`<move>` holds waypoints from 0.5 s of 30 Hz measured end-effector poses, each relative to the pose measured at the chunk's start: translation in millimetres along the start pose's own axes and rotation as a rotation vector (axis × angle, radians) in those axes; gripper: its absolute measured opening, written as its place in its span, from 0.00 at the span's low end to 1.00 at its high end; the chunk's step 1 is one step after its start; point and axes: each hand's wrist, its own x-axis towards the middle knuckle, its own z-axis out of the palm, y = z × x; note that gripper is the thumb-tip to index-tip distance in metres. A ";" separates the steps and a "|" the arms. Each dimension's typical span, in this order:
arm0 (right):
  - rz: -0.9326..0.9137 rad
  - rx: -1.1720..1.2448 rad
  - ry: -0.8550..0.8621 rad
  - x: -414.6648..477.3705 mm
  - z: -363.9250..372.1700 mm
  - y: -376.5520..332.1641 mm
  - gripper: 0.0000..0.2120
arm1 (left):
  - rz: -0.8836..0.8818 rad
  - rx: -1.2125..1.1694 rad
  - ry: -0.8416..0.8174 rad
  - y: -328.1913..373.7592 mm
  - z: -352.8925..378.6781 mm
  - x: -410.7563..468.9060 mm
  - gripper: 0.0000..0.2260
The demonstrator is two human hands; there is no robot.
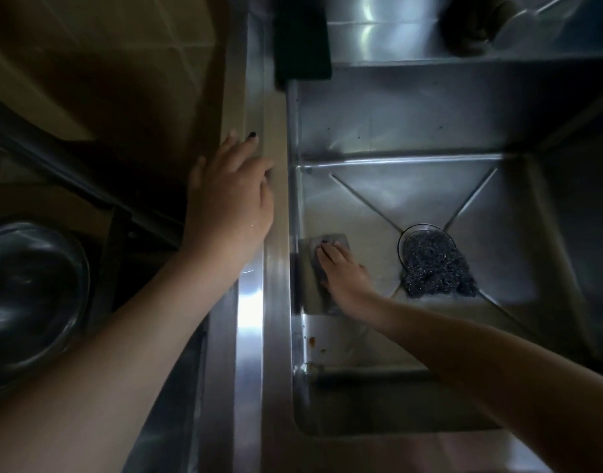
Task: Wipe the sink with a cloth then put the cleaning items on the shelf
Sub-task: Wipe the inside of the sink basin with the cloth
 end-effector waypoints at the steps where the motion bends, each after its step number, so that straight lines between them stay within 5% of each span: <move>1: -0.012 0.008 -0.002 -3.5 -3.3 0.9 0.34 | -0.006 -0.010 0.014 0.4 -1.1 -1.2 0.13; 6: -0.040 0.045 0.005 -10.4 -16.4 0.3 0.24 | -0.056 -0.107 -0.039 5.9 -4.4 -16.3 0.14; 15: -0.070 0.064 -0.109 -23.4 -16.3 3.5 0.24 | 0.048 -0.049 -0.194 12.0 -15.5 -78.9 0.18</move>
